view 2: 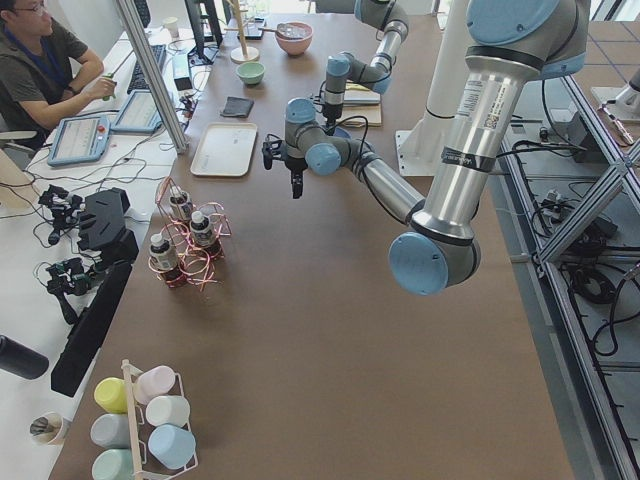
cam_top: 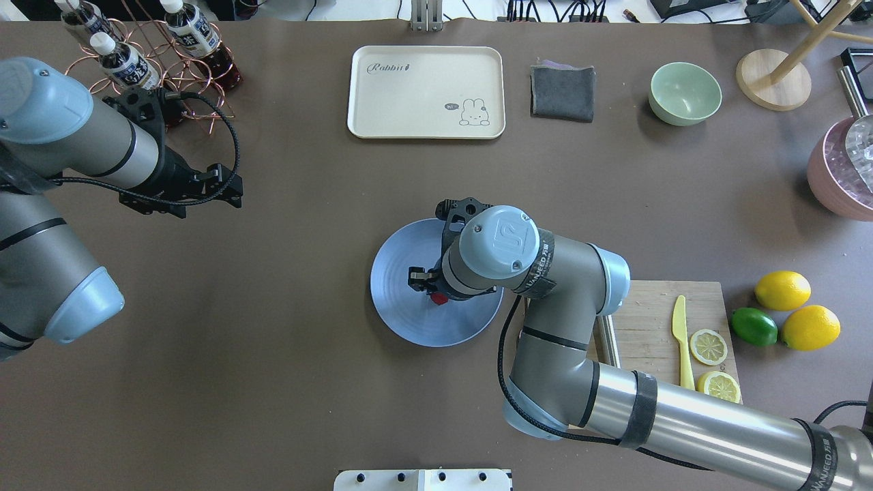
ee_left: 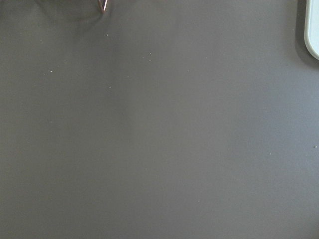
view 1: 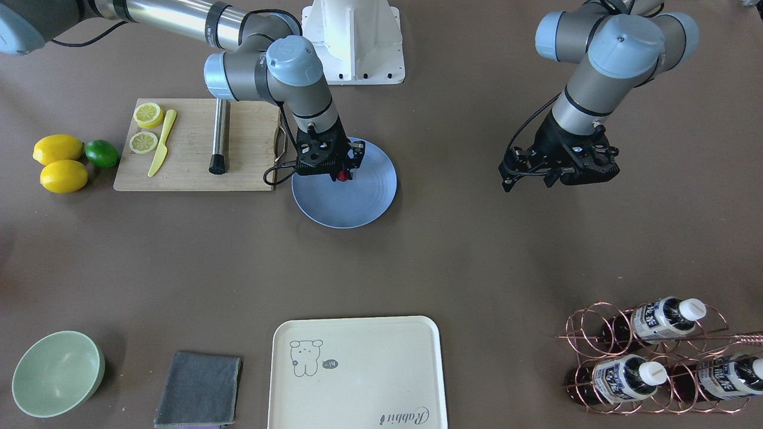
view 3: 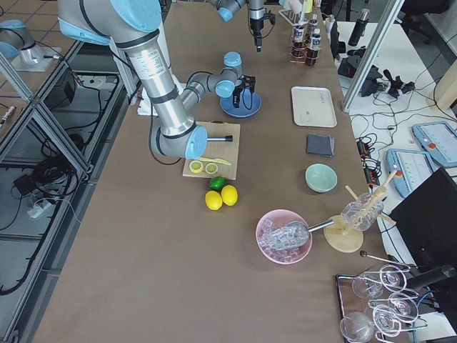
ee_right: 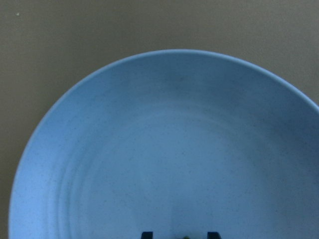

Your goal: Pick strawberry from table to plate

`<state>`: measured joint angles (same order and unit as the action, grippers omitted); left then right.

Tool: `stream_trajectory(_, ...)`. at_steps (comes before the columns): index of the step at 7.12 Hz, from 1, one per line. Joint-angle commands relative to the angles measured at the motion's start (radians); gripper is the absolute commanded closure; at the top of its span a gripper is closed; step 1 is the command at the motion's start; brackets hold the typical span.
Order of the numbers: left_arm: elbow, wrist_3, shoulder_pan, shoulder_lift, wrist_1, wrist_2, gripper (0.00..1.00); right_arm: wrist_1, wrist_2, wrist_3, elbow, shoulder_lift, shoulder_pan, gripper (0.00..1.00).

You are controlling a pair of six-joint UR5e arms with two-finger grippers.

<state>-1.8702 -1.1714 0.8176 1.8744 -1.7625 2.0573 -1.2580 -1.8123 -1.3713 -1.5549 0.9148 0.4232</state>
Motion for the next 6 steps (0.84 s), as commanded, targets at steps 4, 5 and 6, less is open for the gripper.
stream_trajectory(4, -0.058, 0.094, 0.118, 0.000, 0.105, 0.050, 0.07, -0.232, -0.324, 0.221, -0.257, 0.111, 0.358, 0.00)
stream_trajectory(5, -0.088, 0.211, 0.167, -0.026, 0.179, 0.052, 0.07, -0.298, -0.404, 0.385, -0.299, 0.183, 0.481, 0.00)
stream_trajectory(6, -0.116, 0.374, 0.245, -0.081, 0.222, 0.055, 0.07, -0.310, -0.483, 0.557, -0.300, 0.270, 0.596, 0.00)
